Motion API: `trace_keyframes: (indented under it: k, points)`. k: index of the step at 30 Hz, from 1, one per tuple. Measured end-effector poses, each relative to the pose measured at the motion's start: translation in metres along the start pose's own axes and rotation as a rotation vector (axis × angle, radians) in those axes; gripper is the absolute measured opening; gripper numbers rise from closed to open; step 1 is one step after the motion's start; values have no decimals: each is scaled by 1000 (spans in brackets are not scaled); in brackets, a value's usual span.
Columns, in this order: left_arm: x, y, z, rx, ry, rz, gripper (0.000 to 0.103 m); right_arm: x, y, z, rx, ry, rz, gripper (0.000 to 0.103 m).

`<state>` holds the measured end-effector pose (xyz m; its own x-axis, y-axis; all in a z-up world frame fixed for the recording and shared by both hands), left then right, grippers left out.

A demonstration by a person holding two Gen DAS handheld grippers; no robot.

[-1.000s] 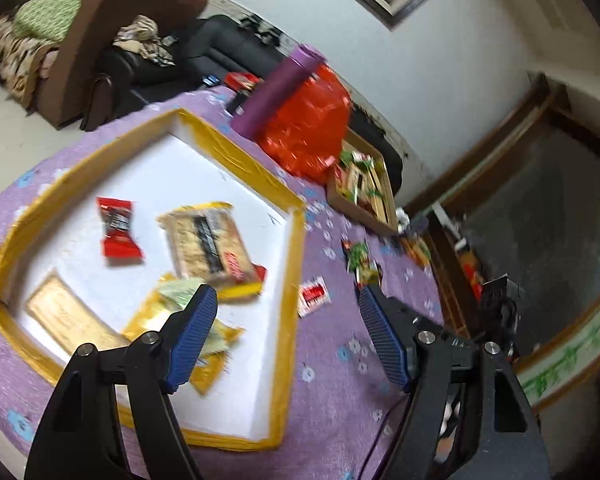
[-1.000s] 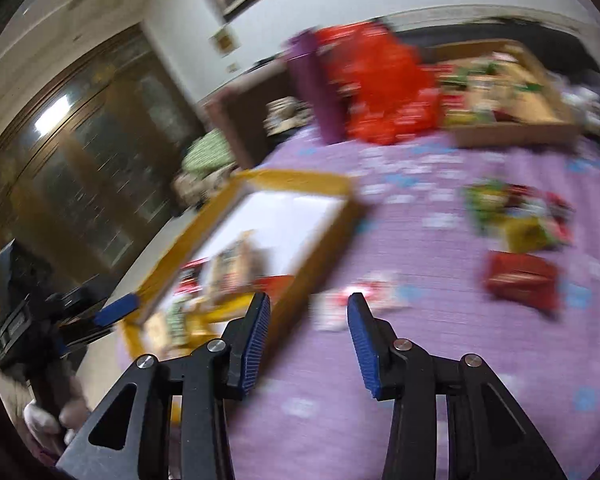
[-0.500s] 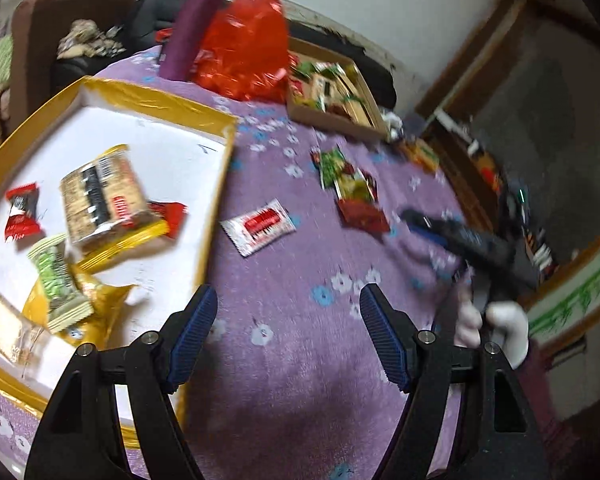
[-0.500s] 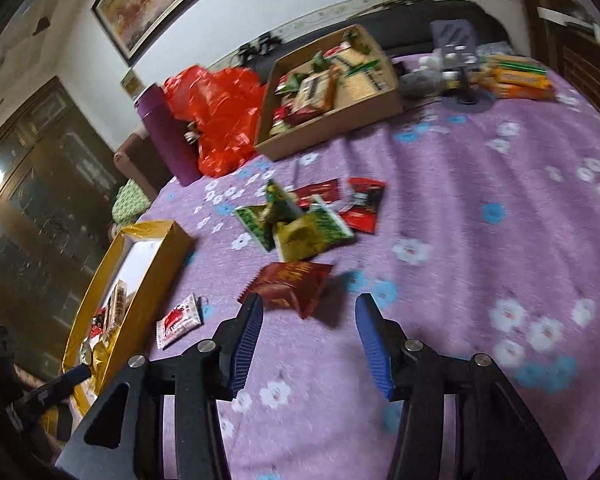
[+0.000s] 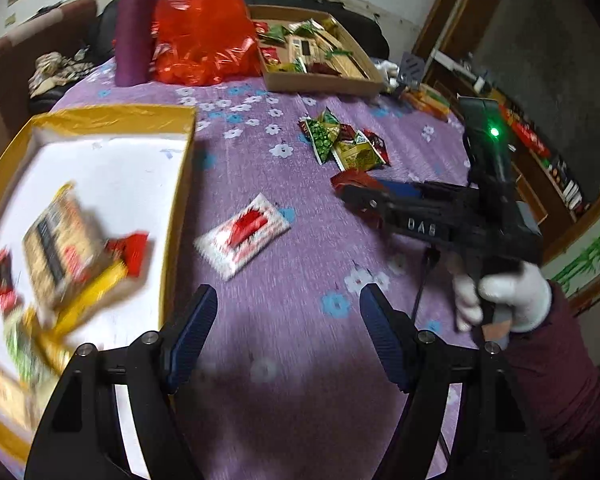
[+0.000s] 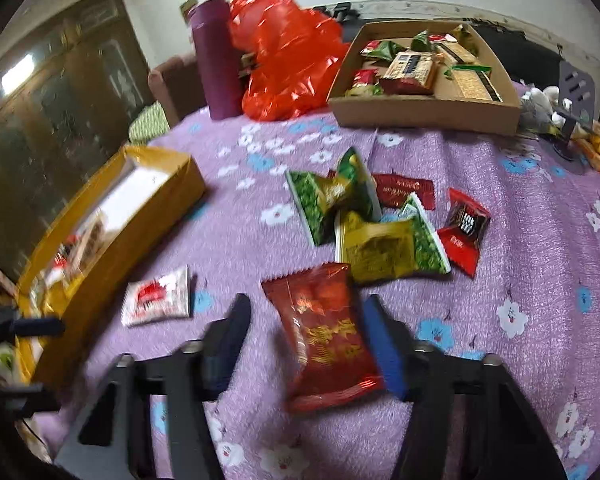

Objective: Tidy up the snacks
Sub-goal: 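Grasp a red-white sachet with the left gripper while the right gripper grasps a brown candy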

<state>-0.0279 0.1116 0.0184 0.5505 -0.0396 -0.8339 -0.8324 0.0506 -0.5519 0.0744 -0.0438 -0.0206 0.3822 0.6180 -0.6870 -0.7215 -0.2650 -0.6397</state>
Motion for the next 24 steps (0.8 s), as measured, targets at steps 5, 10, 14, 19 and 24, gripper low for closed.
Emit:
trace_keyframes:
  k: [5,10,14,19,24]
  points:
    - [35,-23,-5,69,-27,52,74,-2,5,-3,37,-17,-17,32]
    - [53,-35,-16,186,-70,61,74,-2,6,-5,55,-39,-22,33]
    - [69,-34,-26,268,-90,104,73,-3,5,-9,80,-73,-28,33]
    - [70,-29,-38,328,-97,102,63,-6,6,-13,105,-95,-33,33]
    - [63,-31,-37,285,-70,75,50,-7,6,-13,109,-87,-35,33]
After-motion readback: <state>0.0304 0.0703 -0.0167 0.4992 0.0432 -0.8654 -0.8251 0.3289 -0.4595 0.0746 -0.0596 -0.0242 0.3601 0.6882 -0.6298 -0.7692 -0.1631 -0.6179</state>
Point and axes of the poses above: each gripper's, at about its wrist camera, not at the fingertips, and x roughly the way its jaws point, z to its left, y to its underside, the point moved 4 cm from there along x, roughly the way its jaws point, and after that the axes turned 15 degrees about -y, right-handed, at the moved point
